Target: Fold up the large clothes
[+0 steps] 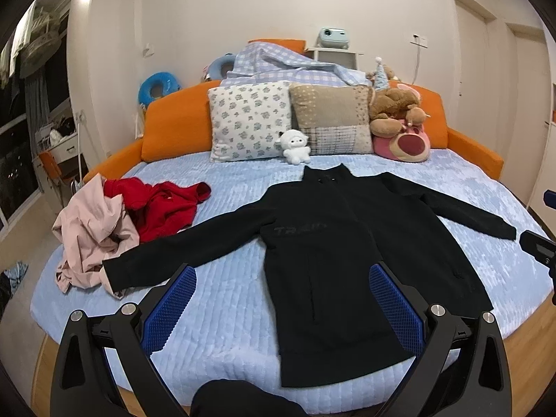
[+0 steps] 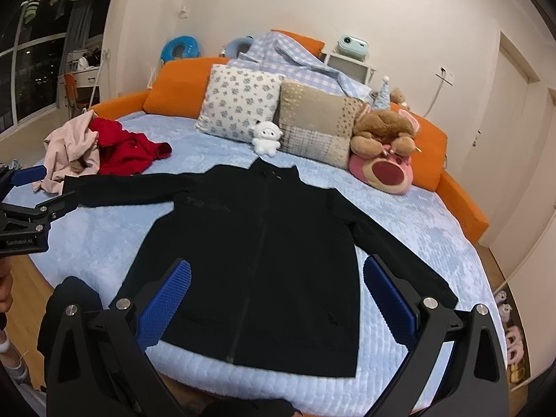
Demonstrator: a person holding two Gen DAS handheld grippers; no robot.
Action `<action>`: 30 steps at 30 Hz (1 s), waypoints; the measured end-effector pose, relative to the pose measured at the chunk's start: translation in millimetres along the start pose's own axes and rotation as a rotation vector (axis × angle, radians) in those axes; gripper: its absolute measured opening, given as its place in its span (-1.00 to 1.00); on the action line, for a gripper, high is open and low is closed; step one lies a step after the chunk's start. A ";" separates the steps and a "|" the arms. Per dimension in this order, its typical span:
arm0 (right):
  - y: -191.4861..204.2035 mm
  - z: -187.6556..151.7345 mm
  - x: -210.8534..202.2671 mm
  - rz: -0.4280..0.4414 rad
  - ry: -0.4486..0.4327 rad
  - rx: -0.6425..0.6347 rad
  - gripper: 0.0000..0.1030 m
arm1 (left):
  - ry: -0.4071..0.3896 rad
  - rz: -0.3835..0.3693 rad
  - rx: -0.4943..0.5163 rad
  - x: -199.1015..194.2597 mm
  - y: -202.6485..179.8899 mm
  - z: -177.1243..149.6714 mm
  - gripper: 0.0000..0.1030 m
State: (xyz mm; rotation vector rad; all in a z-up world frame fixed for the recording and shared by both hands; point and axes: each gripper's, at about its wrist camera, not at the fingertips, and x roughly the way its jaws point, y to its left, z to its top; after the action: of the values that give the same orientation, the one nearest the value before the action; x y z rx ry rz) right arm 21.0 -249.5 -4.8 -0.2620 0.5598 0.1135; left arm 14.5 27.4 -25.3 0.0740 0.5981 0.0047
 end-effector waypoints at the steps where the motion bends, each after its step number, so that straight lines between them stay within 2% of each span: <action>1: 3.9 3.5 3.0 0.005 -0.010 -0.006 0.91 | 0.002 0.009 -0.014 2.9 6.8 1.6 0.96; 6: 26.5 24.4 27.1 0.053 -0.031 -0.042 0.91 | 0.035 0.030 -0.117 31.2 53.6 4.8 0.96; 8: 39.6 35.5 40.1 0.086 -0.038 -0.060 0.91 | 0.056 0.031 -0.167 49.7 87.2 3.7 0.96; 12: 65.4 55.8 70.9 0.136 -0.020 -0.090 0.91 | 0.108 0.127 -0.241 93.1 148.0 -5.7 0.96; 14: 84.0 66.0 90.0 0.154 0.000 -0.109 0.91 | 0.149 0.145 -0.287 118.1 184.8 -14.5 0.96; 16: 103.2 73.5 108.2 0.178 0.019 -0.127 0.91 | 0.188 0.114 -0.364 141.5 224.7 -26.5 0.96; 19: 136.6 81.4 136.6 0.233 0.049 -0.156 0.91 | 0.185 -0.058 -0.587 175.3 295.0 -56.8 0.96; 20: 149.3 83.2 146.7 0.255 0.061 -0.169 0.91 | 0.177 -0.094 -0.648 182.4 309.3 -67.1 0.96; 22: 171.5 85.0 165.2 0.291 0.083 -0.194 0.91 | 0.178 -0.104 -0.764 201.7 342.3 -87.7 0.96; 26: 217.0 84.5 200.9 0.362 0.131 -0.228 0.91 | 0.160 -0.073 -0.841 227.5 378.4 -111.1 0.96; 30: 251.3 81.6 225.8 0.417 0.163 -0.252 0.91 | 0.133 -0.116 -0.920 254.8 405.1 -124.2 0.96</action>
State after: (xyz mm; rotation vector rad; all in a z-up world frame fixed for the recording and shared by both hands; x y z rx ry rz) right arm 208.2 22.3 -113.6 -0.3990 0.7580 0.5728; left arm 162.1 446.5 -242.2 -0.8584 0.6844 0.1718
